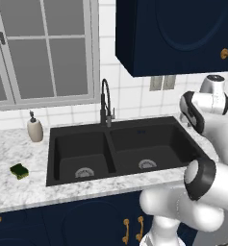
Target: Pick the pan and sponge and place them into the sink. Then turn on the water.
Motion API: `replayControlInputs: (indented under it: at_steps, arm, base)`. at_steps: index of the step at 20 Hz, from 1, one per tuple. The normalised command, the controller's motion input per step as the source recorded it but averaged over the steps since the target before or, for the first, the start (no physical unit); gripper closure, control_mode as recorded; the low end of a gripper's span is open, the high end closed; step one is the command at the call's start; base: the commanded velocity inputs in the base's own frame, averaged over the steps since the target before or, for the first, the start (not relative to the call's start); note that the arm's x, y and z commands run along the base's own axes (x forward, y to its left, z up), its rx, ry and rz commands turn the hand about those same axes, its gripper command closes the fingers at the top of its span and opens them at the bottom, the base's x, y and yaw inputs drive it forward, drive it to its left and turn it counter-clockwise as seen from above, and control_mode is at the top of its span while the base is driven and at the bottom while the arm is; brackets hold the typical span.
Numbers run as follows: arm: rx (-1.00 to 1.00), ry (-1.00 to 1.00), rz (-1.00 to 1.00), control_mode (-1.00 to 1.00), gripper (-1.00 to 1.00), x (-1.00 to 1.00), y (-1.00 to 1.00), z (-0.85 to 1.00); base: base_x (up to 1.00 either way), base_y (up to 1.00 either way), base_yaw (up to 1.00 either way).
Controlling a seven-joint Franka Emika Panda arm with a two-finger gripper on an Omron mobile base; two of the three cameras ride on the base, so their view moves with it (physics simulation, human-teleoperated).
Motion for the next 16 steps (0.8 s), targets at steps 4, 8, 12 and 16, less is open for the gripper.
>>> replayControlInputs:
  at_steps: [4, 8, 12, 16]
  arm:
    - [0.0, 0.03, -0.17, -1.0, -1.0, 0.49, -1.0, -0.34]
    - [0.0, 0.03, -0.15, -1.0, -1.0, 0.54, -1.0, -0.38]
    - [0.0, 0.02, -0.02, -1.0, -1.0, 0.0, -1.0, -0.57]
    - [0.03, 0.0, 0.0, -1.0, -1.0, -0.07, -0.6, -0.15]
  base:
    - [0.0, 0.0, 0.0]
    - [0.0, 0.0, 0.0]
    - [0.0, 0.0, 0.0]
    - [0.0, 0.0, 0.0]
